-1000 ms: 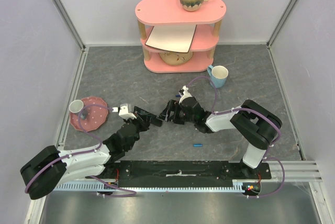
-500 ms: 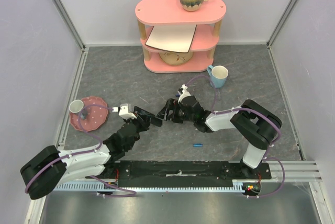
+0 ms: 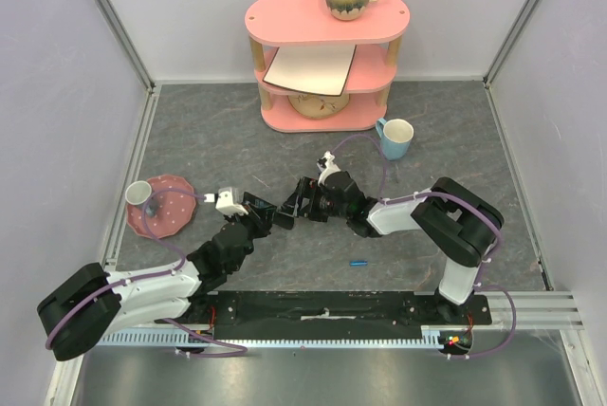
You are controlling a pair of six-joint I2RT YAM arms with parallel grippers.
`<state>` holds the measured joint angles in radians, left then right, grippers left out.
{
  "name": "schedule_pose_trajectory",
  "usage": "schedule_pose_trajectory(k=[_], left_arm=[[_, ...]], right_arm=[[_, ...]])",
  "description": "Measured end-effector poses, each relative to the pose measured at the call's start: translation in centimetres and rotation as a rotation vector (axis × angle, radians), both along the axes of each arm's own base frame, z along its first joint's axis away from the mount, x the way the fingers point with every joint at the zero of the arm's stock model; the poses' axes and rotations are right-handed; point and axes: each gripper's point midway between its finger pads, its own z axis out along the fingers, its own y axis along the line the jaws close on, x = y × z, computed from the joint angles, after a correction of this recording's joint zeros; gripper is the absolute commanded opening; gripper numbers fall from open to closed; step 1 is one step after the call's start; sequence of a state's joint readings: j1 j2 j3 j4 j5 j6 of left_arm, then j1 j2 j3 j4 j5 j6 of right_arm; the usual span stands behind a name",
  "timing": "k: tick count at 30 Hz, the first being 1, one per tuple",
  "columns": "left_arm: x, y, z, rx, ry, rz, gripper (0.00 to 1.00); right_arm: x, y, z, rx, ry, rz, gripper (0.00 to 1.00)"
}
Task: Load the batteries into the remote control
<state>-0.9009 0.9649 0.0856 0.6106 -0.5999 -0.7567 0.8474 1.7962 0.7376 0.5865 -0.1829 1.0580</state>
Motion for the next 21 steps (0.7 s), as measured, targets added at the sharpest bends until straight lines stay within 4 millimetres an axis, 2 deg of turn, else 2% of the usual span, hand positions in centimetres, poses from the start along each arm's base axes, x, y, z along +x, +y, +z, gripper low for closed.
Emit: schedule_pose_trajectory(k=[21], left_arm=[[0.00, 0.01, 0.04, -0.001, -0.001, 0.000, 0.02]], right_arm=[[-0.21, -0.05, -0.22, 0.003, 0.000, 0.004, 0.89]])
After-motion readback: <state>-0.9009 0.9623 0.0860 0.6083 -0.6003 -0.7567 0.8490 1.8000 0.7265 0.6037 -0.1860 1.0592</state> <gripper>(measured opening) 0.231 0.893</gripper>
